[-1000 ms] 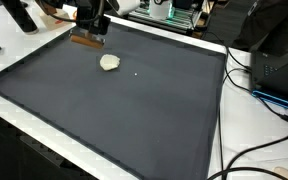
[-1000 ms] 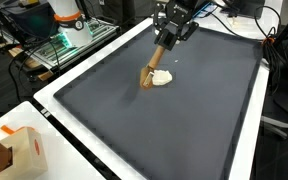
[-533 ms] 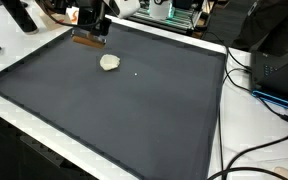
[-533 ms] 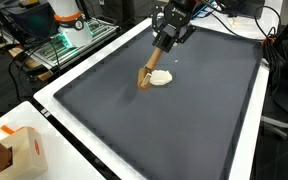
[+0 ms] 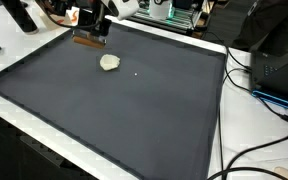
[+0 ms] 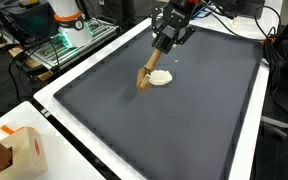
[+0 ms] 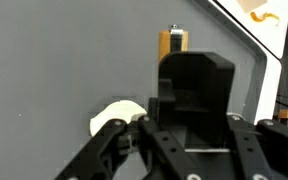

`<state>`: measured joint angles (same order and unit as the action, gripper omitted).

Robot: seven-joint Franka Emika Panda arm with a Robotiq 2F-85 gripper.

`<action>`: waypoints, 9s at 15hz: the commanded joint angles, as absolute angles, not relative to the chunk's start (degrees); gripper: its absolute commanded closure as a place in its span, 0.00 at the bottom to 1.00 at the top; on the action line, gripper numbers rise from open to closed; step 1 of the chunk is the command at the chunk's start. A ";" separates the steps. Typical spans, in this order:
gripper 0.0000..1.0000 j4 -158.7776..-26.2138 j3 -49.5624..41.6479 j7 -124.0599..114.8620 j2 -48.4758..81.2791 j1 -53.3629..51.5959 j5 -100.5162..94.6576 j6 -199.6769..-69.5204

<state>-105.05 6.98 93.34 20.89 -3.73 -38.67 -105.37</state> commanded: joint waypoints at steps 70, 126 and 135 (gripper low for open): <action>0.76 -109.38 3.14 87.70 13.41 5.08 16.26 -113.52; 0.76 -112.22 3.25 120.14 -1.58 0.99 2.49 -116.56; 0.51 -111.21 2.85 122.93 -1.70 -0.13 3.22 -116.20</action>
